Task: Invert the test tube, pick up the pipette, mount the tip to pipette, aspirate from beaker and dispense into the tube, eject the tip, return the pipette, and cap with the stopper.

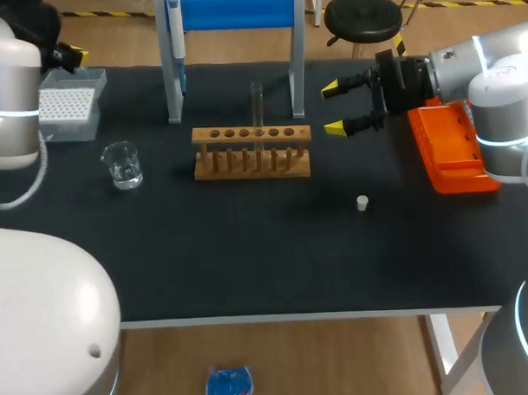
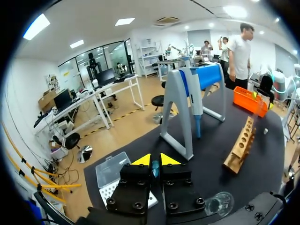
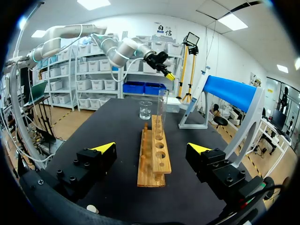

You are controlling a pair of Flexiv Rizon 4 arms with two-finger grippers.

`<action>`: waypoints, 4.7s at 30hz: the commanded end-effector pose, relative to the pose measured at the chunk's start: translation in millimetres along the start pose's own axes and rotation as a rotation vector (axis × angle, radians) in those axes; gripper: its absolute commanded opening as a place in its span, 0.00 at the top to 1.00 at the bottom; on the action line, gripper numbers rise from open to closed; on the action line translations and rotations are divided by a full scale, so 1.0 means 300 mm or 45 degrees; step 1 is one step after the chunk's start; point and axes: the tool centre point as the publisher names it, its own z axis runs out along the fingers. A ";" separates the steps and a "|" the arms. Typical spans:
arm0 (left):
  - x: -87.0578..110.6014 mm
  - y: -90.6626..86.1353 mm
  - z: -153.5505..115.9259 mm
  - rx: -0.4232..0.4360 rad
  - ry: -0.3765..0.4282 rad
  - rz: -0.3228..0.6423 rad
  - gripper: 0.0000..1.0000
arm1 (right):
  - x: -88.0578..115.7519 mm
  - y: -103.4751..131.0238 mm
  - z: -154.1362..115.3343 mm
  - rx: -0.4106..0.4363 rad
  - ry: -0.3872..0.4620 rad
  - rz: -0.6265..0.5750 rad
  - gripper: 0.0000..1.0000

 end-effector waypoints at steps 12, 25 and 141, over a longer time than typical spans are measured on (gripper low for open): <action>-0.007 -0.004 -0.010 -0.009 0.058 0.000 1.00 | -0.002 -0.002 -0.002 -0.001 0.004 0.000 0.00; 0.180 -0.116 -0.097 -0.024 0.195 0.182 1.00 | -0.002 -0.002 -0.002 -0.001 0.004 0.000 0.00; 1.250 -0.399 -0.252 -0.119 0.765 0.517 1.00 | -0.002 -0.002 -0.002 -0.001 0.004 0.000 0.00</action>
